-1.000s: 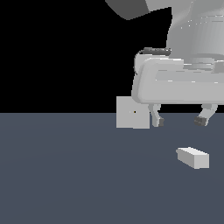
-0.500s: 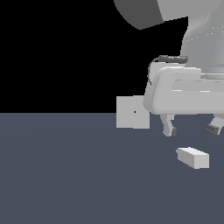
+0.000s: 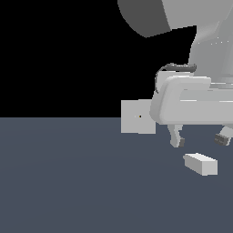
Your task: Plug the charger into the wall socket.
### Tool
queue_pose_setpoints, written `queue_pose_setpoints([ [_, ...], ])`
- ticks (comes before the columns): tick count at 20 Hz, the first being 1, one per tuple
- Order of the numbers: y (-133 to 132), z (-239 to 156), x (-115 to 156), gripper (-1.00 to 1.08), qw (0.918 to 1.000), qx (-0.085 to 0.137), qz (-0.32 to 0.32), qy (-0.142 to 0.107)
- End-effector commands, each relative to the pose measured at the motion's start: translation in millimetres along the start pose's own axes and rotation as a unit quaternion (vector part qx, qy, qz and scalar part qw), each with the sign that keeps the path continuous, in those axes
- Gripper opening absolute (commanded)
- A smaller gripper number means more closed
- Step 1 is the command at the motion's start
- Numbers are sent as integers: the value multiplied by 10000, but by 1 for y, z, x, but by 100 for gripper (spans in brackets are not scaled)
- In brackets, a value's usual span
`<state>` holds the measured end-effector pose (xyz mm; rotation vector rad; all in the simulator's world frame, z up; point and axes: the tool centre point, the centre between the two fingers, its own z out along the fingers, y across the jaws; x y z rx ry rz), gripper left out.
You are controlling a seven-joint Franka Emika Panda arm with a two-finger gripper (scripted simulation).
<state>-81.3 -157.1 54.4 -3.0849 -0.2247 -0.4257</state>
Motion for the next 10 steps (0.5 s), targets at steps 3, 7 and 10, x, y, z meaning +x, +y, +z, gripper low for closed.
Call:
queue_pose_setpoints([
  [3,0,17,-5,100,10000,3,-1,-3],
  [7,0,32,-10,100,10000,4,-8,0],
  [10,0,39,-11,100,10000,4,-8,0],
])
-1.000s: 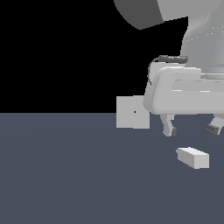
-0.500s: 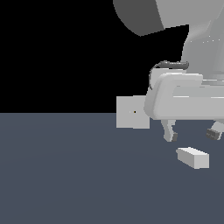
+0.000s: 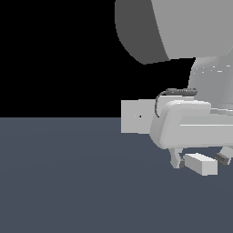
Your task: Plug the charger into the wall socket.
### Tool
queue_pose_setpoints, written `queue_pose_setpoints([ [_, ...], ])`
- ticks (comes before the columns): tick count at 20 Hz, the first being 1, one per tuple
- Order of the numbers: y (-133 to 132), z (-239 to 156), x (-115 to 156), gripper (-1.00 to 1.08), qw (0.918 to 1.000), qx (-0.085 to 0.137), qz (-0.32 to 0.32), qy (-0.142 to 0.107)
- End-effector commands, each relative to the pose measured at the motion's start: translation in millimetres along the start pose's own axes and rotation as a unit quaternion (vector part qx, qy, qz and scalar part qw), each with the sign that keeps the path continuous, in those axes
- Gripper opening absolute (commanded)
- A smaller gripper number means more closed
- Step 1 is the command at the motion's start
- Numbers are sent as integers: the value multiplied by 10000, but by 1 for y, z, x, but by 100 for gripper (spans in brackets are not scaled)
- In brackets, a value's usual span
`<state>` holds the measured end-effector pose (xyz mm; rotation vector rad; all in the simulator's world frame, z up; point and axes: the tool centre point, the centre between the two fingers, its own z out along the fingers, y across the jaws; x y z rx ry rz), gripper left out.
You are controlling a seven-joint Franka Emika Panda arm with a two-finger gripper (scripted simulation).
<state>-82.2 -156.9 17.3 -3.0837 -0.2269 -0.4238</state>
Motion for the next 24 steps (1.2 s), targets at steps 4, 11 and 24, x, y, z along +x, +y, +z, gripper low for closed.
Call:
queue_pose_setpoints([
  [4,0,5,-1,-100,10000,-2,-5,6],
  [11,0,5,-1,-100,10000,-2,-5,6],
  [24,-12,-3,7,-100,9997,-63,217,14],
])
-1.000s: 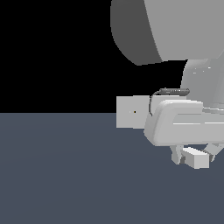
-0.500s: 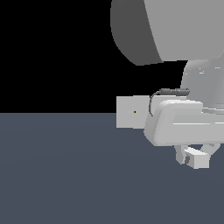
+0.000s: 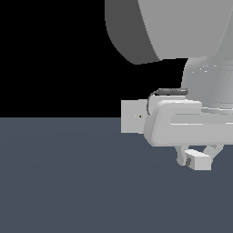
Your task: Plug the charger into the wall socket.
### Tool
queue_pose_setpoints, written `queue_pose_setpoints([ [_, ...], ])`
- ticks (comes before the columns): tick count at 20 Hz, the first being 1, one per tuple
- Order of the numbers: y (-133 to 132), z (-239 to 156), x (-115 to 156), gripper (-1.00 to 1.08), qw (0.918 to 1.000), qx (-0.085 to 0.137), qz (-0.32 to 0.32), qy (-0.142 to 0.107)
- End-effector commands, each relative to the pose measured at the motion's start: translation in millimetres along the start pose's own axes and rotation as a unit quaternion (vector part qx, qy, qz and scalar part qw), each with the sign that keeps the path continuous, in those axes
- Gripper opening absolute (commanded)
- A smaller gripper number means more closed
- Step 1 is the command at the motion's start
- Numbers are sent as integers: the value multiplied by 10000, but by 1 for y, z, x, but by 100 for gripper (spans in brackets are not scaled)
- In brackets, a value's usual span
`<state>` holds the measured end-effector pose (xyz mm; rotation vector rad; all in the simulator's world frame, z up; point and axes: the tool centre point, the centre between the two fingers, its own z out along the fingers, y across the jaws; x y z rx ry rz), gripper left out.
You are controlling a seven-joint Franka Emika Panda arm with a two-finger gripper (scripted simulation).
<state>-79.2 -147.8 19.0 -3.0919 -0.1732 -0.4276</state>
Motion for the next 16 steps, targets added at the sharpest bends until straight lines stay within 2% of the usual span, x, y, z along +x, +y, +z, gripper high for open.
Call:
queue_pose_setpoints([
  [1,-6,-4,4,-100,10000,-25,92,7],
  [16,-54,-33,42,-100,9951,-258,954,26],
])
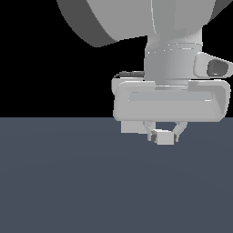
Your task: Plug the charger into the wall socket.
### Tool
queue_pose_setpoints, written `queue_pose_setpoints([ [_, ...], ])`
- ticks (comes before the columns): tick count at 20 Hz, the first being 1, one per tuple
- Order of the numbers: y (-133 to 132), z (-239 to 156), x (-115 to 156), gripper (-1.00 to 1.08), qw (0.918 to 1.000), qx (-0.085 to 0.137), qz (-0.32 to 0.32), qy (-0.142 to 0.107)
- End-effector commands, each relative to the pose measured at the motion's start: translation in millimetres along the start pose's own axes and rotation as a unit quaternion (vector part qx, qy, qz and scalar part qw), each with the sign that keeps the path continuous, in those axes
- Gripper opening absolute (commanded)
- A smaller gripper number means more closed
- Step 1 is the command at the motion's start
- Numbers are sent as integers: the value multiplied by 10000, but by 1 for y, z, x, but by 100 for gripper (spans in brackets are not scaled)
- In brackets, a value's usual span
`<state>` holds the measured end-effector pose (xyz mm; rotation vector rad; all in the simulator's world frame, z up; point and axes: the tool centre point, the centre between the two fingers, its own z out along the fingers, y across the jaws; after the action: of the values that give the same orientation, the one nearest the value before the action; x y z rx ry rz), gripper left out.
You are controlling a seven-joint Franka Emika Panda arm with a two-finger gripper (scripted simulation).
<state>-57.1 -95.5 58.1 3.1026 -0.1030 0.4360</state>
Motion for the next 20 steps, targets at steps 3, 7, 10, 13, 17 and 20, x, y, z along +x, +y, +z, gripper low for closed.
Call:
queue_pose_setpoints([
  [3,-16,-10,11,-100,9996,-76,273,3],
  [7,-28,-17,20,-100,9987,-143,495,0],
  [10,-36,-22,27,-100,9978,-186,637,-3],
  [13,-42,-25,32,-100,9969,-223,756,-7],
  [17,-48,-29,38,-100,9958,-261,877,-13],
  [20,-51,-30,41,-100,9952,-279,936,-16],
])
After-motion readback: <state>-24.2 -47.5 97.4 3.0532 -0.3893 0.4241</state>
